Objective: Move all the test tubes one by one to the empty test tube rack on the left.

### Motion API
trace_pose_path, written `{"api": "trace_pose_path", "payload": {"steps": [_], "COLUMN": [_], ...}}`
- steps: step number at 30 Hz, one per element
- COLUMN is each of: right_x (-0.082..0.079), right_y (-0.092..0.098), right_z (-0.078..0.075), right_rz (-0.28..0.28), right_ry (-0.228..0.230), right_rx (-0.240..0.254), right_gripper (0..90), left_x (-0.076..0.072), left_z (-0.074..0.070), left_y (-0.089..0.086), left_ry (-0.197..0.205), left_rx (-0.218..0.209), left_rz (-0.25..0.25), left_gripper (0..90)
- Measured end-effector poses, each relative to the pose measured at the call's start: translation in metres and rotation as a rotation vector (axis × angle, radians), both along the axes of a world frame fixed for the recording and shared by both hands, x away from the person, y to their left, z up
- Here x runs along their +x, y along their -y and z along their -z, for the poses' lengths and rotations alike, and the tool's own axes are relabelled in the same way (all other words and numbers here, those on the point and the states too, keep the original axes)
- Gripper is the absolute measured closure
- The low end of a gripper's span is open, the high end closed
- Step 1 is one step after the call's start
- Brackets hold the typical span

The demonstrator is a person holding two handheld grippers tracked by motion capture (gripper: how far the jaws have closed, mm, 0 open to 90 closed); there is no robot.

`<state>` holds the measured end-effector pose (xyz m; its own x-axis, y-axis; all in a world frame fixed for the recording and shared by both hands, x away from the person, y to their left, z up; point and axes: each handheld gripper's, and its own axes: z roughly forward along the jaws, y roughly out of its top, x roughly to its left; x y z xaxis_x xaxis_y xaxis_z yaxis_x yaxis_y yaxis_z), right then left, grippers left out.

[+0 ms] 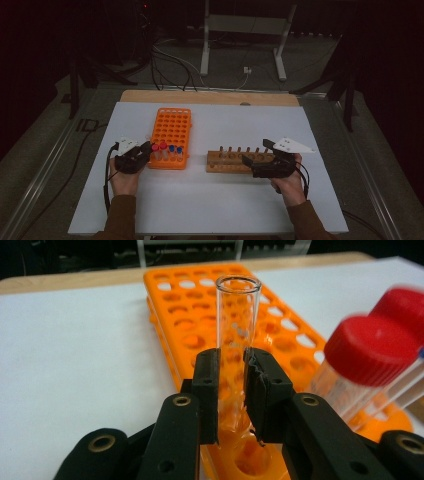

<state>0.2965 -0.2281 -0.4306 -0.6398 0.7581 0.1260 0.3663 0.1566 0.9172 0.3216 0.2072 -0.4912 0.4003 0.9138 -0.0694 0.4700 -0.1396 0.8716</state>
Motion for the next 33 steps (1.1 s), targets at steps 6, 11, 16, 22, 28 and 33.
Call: {"api": "trace_pose_path", "payload": {"steps": [6, 11, 16, 22, 28, 33], "right_x": [0.0003, 0.0003, 0.0002, 0.0004, 0.001, 0.0016], "right_y": [-0.0009, -0.0016, -0.0042, -0.0061, -0.0067, -0.0072], "right_z": [0.0008, 0.0013, 0.0025, 0.0034, 0.0038, 0.0041], "right_rz": [-0.006, -0.008, -0.013, -0.017, -0.019, -0.02], "right_ry": [0.001, 0.001, -0.004, -0.005, -0.006, -0.008], "right_rx": [-0.001, -0.003, -0.005, -0.008, -0.006, -0.006], "right_gripper": [0.3, 0.2, 0.2, 0.3, 0.3, 0.3], "left_x": [-0.0004, -0.0012, -0.0013, -0.0016, -0.0033, -0.0072], "left_z": [0.0021, 0.0018, 0.0022, 0.0036, 0.0035, -0.0004], "left_y": [0.0019, 0.0022, 0.0027, 0.0037, 0.0023, -0.0052], "left_ry": [-0.017, -0.026, -0.033, -0.048, -0.05, -0.041], "left_rx": [0.032, 0.049, 0.062, 0.088, 0.073, 0.041], "left_rz": [0.009, 0.018, 0.021, 0.028, 0.019, 0.004], "left_gripper": [77.0, 77.1, 77.1, 77.0, 73.2, 64.0]}}
